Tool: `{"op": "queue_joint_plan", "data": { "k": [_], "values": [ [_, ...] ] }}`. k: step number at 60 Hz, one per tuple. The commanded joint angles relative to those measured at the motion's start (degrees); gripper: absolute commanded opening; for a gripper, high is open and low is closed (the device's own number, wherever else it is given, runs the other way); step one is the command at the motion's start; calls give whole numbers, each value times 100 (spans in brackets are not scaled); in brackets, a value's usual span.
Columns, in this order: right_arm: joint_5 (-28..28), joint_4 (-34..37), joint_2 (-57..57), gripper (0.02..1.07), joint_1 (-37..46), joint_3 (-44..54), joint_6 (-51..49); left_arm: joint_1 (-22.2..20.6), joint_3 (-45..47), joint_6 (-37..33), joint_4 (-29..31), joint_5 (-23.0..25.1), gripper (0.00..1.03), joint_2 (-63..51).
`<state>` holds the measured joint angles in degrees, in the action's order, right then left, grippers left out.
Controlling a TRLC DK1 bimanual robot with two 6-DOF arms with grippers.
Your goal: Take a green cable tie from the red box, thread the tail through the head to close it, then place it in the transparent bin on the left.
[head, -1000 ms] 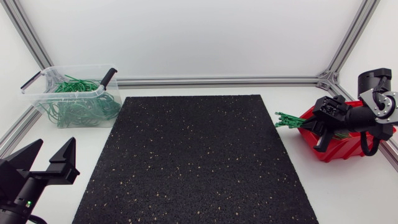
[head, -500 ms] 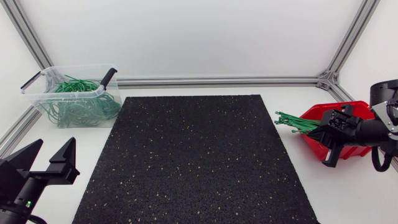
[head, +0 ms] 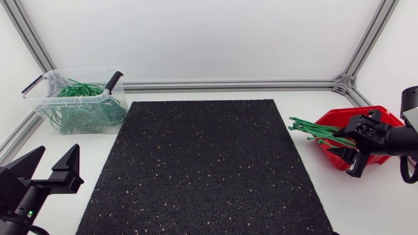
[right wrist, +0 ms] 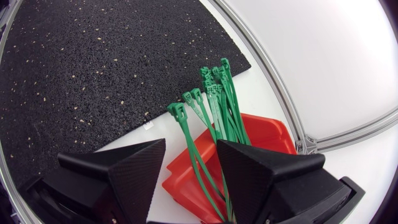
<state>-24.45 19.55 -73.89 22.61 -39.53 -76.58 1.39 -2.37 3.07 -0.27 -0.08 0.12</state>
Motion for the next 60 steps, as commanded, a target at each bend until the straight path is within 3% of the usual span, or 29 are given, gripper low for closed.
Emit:
{"op": "queue_joint_plan", "data": {
  "k": [1,37,60],
  "values": [
    [-60,84,-3,70,6,-73,-147,46,220,124,142,-1,100,50],
    [36,-663,-407,70,-178,-336,371,11,220,124,150,-1,100,50],
    [239,-1208,-609,70,-292,33,415,11,220,115,150,-1,100,50]
  ]
}}
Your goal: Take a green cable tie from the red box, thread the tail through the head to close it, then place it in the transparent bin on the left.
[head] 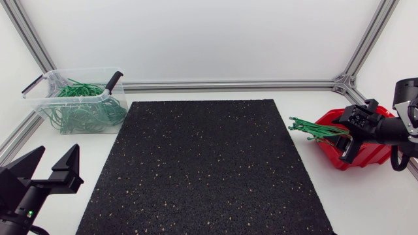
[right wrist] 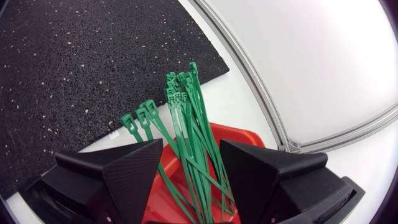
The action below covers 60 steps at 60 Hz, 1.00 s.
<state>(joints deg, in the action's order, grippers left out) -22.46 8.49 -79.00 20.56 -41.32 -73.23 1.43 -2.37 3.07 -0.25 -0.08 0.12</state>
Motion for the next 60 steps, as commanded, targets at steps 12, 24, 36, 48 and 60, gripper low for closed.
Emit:
{"op": "queue_joint_plan", "data": {
  "k": [12,24,36,48,60],
  "values": [
    [110,-234,43,70,-184,379,90,6,220,115,148,-1,100,50],
    [57,-5,561,70,-148,476,90,6,220,115,157,-1,100,50],
    [57,109,772,70,-122,757,-121,24,220,115,157,-1,100,50],
    [57,74,772,70,-61,959,-262,33,220,124,166,-1,100,50],
    [13,82,904,70,54,1100,-385,24,220,115,166,-1,100,50]
  ]
}}
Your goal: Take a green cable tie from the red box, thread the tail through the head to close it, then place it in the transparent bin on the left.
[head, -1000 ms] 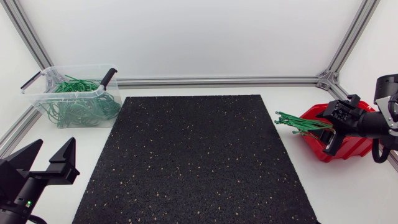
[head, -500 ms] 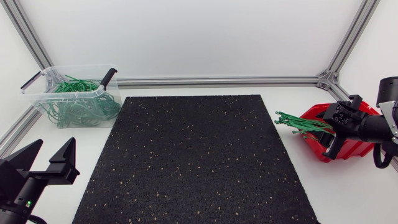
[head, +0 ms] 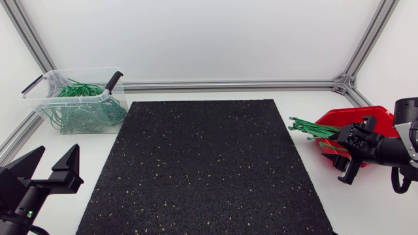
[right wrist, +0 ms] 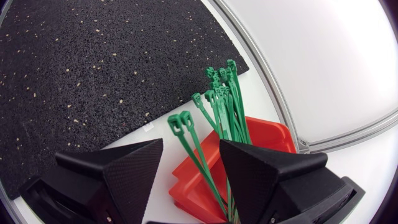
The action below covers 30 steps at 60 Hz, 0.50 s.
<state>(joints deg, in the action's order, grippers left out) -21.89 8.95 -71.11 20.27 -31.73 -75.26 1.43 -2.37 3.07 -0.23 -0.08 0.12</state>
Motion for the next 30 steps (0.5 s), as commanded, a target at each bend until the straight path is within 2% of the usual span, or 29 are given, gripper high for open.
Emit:
{"op": "queue_joint_plan", "data": {
  "k": [1,20,24,30],
  "values": [
    [-61,37,133,70,91,140,-190,24,220,124,164,-1,100,50],
    [-202,204,361,70,232,26,-199,33,220,124,164,-1,100,50],
    [-202,204,344,61,196,52,-199,41,220,124,164,-19,100,50],
    [-202,160,335,55,188,123,-199,41,220,124,172,-36,100,50]
  ]
}}
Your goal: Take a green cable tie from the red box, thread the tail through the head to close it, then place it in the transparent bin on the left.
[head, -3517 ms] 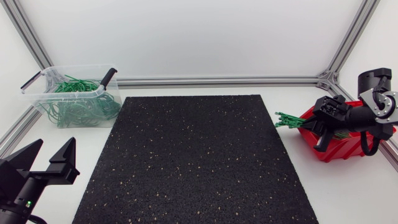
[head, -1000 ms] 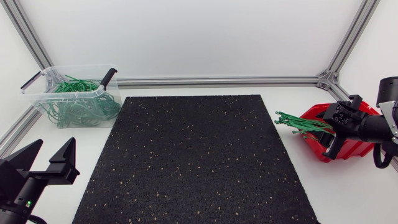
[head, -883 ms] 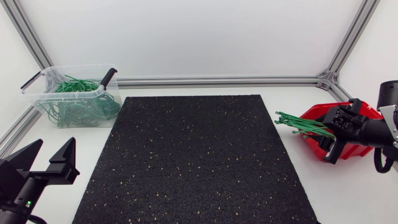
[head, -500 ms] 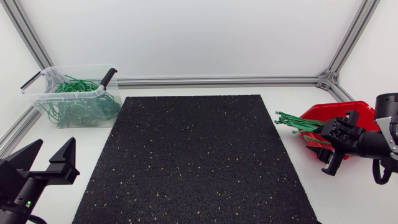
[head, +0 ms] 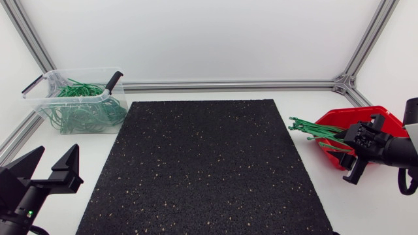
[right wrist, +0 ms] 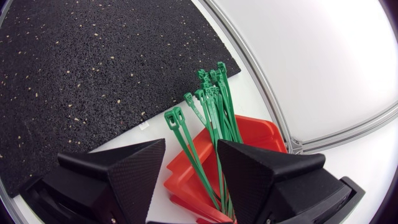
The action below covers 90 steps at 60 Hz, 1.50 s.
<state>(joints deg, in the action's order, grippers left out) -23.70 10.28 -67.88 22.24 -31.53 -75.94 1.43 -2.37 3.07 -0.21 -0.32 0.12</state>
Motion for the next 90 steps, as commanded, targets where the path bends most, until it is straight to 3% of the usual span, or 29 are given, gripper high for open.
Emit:
{"op": "queue_joint_plan", "data": {
  "k": [1,11,21,27,34,36,66,90],
  "values": [
    [-11,0,3,53,-18,121,-131,41,220,115,170,-21,100,50],
    [24,-211,-173,44,-141,200,-96,24,220,115,170,-21,100,50],
    [50,-369,-279,43,-141,226,-70,-3,220,115,170,-21,100,50],
    [50,-378,-261,14,-141,252,-87,-11,211,115,170,-12,100,50],
    [103,-369,-235,12,-141,252,-87,-11,211,124,170,-21,100,50],
    [94,-360,-217,8,-141,235,-87,-11,211,115,170,-21,100,50],
    [6,211,64,8,-27,-187,-44,-29,220,115,170,-21,100,50],
    [-600,1433,134,8,290,-1127,141,-11,211,115,170,-21,100,50]
  ]
}}
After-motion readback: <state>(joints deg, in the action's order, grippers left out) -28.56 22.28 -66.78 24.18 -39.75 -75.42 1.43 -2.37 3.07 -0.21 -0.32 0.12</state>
